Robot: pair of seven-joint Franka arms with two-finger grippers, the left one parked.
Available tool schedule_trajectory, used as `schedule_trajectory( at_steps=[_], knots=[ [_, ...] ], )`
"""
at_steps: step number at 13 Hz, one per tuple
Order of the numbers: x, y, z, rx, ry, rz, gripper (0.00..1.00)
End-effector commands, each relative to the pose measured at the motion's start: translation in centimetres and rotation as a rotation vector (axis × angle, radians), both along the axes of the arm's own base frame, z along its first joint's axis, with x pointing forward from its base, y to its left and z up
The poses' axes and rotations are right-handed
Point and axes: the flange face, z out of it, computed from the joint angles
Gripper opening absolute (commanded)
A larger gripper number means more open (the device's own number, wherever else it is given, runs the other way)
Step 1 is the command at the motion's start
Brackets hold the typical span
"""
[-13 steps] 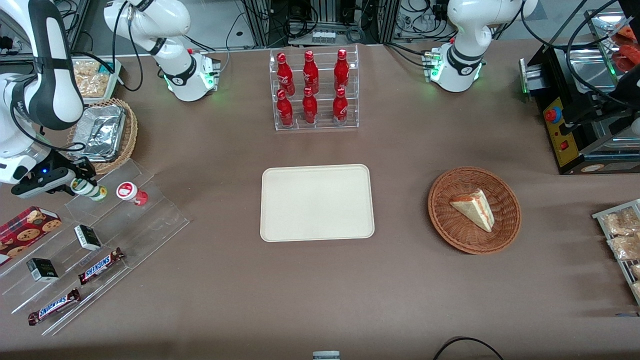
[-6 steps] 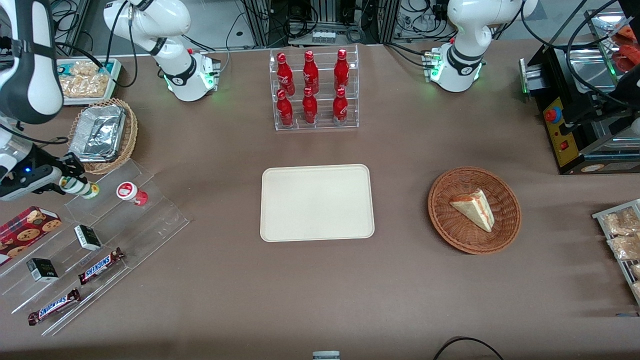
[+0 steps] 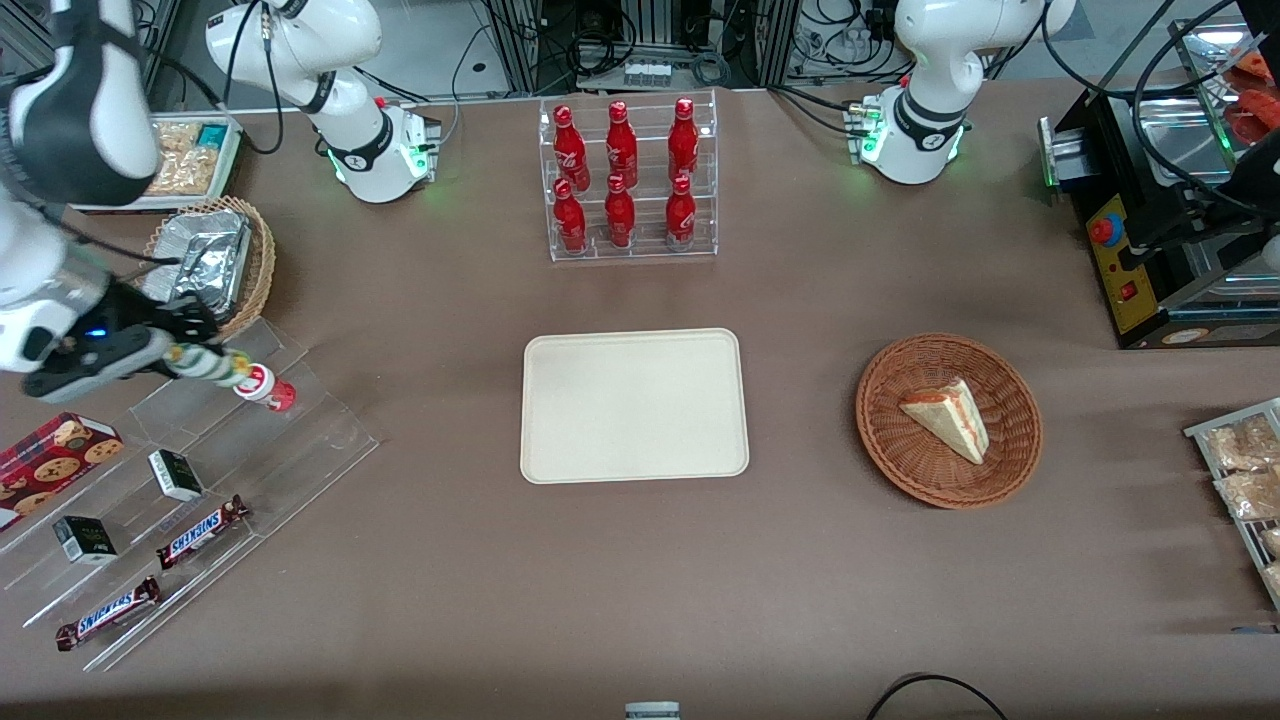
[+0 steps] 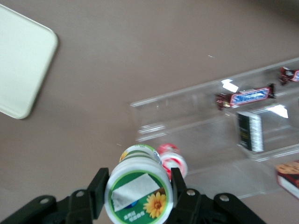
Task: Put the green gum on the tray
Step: 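Lift the gum jar and carry it over the cream tray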
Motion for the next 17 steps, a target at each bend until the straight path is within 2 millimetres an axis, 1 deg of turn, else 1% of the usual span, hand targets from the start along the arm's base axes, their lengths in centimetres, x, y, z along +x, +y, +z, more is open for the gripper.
schedule_trajectory(
  at_steps=[1,3,4,5,6,7,9,11,13,14,15,17],
  knots=[
    [0.0,6.9,1.8,-0.005,0.011,-0.070,0.00],
    [-0.2,12.6,2.0,-0.012,0.026,-0.118,0.00],
    [-0.4,15.1,1.7,-0.016,0.032,-0.138,0.00],
    [-0.4,17.6,1.1,-0.024,0.040,-0.168,0.00],
    [-0.7,20.6,0.5,-0.032,0.047,-0.212,0.00],
    [-1.1,24.1,-0.6,-0.029,0.059,-0.268,0.00],
    [-1.1,30.2,-3.1,-0.027,0.057,-0.353,0.00],
    [-1.2,35.1,-6.0,-0.030,0.043,-0.391,0.00],
    [-1.4,39.4,-10.1,0.010,0.027,-0.428,0.00],
    [-1.2,40.9,-12.2,0.010,0.010,-0.420,0.00],
    [-0.9,42.7,-13.8,0.014,0.002,-0.417,0.00],
    [-1.7,46.3,-16.7,0.006,0.007,-0.426,0.00]
  ],
)
